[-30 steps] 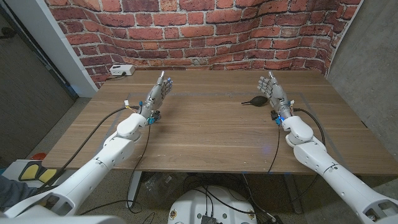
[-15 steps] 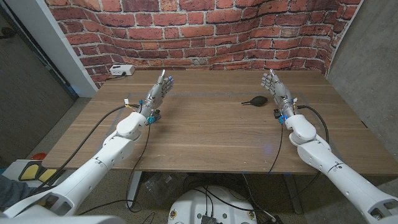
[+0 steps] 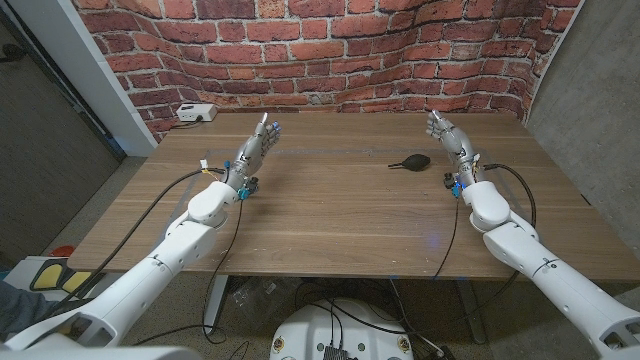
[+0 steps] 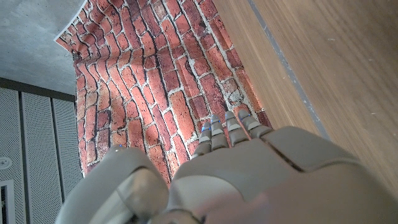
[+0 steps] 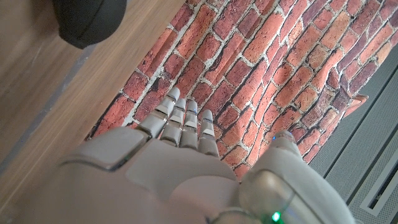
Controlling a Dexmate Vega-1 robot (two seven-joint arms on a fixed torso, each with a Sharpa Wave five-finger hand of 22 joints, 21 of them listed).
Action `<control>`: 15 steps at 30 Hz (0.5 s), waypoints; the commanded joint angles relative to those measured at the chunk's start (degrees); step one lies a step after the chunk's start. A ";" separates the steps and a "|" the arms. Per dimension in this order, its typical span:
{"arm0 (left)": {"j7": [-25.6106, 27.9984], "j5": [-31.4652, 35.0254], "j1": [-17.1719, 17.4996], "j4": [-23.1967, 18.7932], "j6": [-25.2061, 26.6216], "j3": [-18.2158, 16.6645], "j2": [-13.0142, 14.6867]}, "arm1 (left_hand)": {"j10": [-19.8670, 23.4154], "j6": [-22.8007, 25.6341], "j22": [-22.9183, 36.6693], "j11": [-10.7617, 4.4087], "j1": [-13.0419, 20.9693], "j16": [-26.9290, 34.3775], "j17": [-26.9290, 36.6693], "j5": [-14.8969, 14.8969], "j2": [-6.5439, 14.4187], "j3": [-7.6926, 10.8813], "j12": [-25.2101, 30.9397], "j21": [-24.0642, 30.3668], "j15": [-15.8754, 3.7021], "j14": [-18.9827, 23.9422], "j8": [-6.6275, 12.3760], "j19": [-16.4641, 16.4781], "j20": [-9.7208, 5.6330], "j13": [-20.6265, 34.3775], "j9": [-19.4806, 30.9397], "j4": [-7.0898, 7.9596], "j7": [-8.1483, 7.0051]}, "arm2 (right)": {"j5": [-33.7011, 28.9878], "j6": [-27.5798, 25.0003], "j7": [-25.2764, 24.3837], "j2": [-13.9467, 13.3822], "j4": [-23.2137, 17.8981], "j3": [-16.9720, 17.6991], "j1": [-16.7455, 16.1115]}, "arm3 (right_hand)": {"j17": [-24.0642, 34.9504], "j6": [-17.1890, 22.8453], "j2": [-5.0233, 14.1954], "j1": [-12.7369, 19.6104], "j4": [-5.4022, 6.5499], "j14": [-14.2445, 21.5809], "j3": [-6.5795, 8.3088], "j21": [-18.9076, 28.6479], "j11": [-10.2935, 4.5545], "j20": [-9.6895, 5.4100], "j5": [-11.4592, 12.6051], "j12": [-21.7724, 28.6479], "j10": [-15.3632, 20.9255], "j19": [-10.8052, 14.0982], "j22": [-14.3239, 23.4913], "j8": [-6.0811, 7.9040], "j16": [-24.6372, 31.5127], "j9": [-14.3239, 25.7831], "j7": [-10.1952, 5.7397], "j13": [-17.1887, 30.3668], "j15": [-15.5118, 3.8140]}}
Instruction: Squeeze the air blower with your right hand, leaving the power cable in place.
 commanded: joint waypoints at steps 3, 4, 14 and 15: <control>1.74 1.26 2.10 -2.59 -0.81 -0.99 1.08 | 0.93 0.70 0.15 0.13 0.84 0.24 0.19 0.33 0.33 0.18 0.46 -0.19 -0.07 0.96 0.34 0.33 0.00 0.08 0.07 -0.29 -0.01 | -6.36 -3.13 -4.29 -1.46 -0.09 -0.63 1.01 | 0.22 1.02 0.85 1.93 -0.80 0.70 0.93 0.11 -0.36 -1.36 -0.17 0.39 0.82 0.86 0.08 0.27 0.36 0.09 -0.21 0.26 -0.32; 1.95 1.38 2.17 -2.71 -0.68 -1.03 1.13 | 0.98 0.73 0.15 0.11 0.89 0.25 0.19 0.32 0.37 0.20 0.46 -0.21 -0.12 1.02 0.34 0.35 -0.02 0.08 0.07 -0.30 0.03 | -6.95 -3.47 -4.59 -1.61 -0.09 -0.78 1.12 | 0.22 1.46 1.62 2.65 -1.07 0.74 1.45 0.02 -0.39 -1.46 -0.19 0.38 1.00 0.96 0.09 0.34 0.25 0.09 -0.50 0.26 -0.43; 1.95 1.03 2.93 -3.28 -0.68 -1.31 1.29 | 1.38 1.16 0.15 0.15 1.42 0.18 0.18 0.19 0.87 0.40 0.43 -0.44 0.03 1.41 0.30 0.48 0.07 0.09 0.07 -0.47 0.13 | -13.86 -7.24 -8.15 -3.68 -1.75 -2.24 1.64 | 0.18 1.79 2.09 3.91 -1.84 1.35 2.06 -0.04 -0.91 -1.65 -0.42 0.34 1.35 1.58 0.09 0.23 0.20 0.08 -0.90 0.25 -0.77; 2.04 1.05 3.06 -3.44 -0.62 -1.34 1.34 | 1.38 1.16 0.15 0.17 1.46 0.17 0.18 0.18 0.90 0.42 0.41 -0.45 0.04 1.43 0.29 0.51 0.05 0.09 0.08 -0.48 0.13 | -14.43 -7.25 -8.31 -3.86 -1.72 -2.43 1.74 | 0.17 1.74 2.05 4.00 -1.91 1.44 2.08 -0.03 -0.95 -1.69 -0.44 0.32 1.35 1.68 0.09 0.19 0.21 0.08 -0.90 0.25 -0.84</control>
